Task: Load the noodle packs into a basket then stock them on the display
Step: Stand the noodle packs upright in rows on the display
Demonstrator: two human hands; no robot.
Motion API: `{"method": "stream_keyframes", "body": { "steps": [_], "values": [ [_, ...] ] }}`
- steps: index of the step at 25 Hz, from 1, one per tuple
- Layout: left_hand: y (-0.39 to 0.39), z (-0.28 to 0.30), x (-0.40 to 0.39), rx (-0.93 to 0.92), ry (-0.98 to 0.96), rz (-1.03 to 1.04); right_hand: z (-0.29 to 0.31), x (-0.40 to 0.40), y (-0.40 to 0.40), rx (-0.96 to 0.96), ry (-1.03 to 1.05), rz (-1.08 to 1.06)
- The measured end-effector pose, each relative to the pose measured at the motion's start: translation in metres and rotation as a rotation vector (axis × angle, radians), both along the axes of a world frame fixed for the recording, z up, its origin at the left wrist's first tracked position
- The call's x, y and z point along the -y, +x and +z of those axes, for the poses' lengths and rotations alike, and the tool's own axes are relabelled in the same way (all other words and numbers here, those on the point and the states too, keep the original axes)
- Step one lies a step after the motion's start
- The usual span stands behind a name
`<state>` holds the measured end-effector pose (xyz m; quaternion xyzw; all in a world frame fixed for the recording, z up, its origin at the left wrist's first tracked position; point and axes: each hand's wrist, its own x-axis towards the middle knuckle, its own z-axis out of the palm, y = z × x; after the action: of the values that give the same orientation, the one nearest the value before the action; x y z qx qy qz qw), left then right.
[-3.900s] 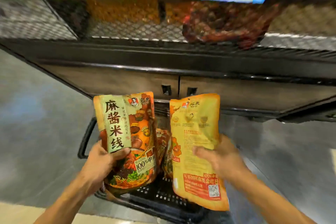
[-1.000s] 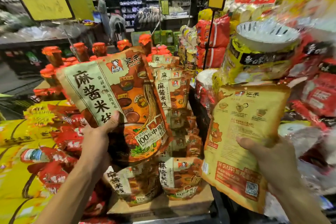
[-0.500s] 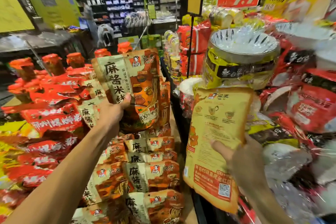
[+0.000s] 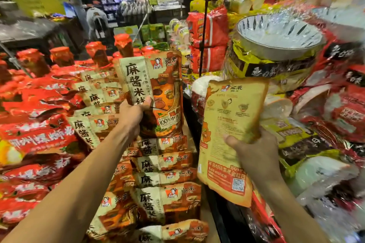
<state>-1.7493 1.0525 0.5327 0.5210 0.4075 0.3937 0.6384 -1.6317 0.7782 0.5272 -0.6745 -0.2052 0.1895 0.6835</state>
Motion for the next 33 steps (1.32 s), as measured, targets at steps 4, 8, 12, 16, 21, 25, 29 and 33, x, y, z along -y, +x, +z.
{"method": "stream_keyframes", "body": {
  "steps": [4,8,12,16,21,25,29,33],
  "values": [
    [0.008,0.005,-0.016,0.045,0.022,-0.019,-0.002,0.000,0.009,0.002,0.014,-0.024],
    [0.014,-0.010,-0.018,-0.036,0.056,-0.075,-0.005,-0.001,0.018,-0.010,0.011,-0.054],
    [0.014,-0.045,-0.022,-0.102,0.016,-0.080,-0.009,-0.003,0.021,-0.020,-0.002,-0.061],
    [0.015,-0.069,-0.030,-0.207,-0.070,-0.077,-0.011,-0.003,0.022,-0.034,-0.013,-0.085],
    [0.020,-0.072,-0.035,-0.253,-0.065,-0.089,-0.011,-0.001,0.021,-0.041,-0.012,-0.056],
    [0.025,-0.072,-0.041,-0.267,-0.060,-0.108,-0.014,0.000,0.018,-0.049,-0.008,-0.042],
    [0.032,-0.071,-0.050,-0.300,-0.064,-0.191,-0.015,0.001,0.014,-0.063,-0.002,-0.031],
    [0.032,-0.082,-0.053,-0.350,-0.070,-0.150,-0.016,0.006,0.011,-0.081,0.003,-0.015]
  ]
}}
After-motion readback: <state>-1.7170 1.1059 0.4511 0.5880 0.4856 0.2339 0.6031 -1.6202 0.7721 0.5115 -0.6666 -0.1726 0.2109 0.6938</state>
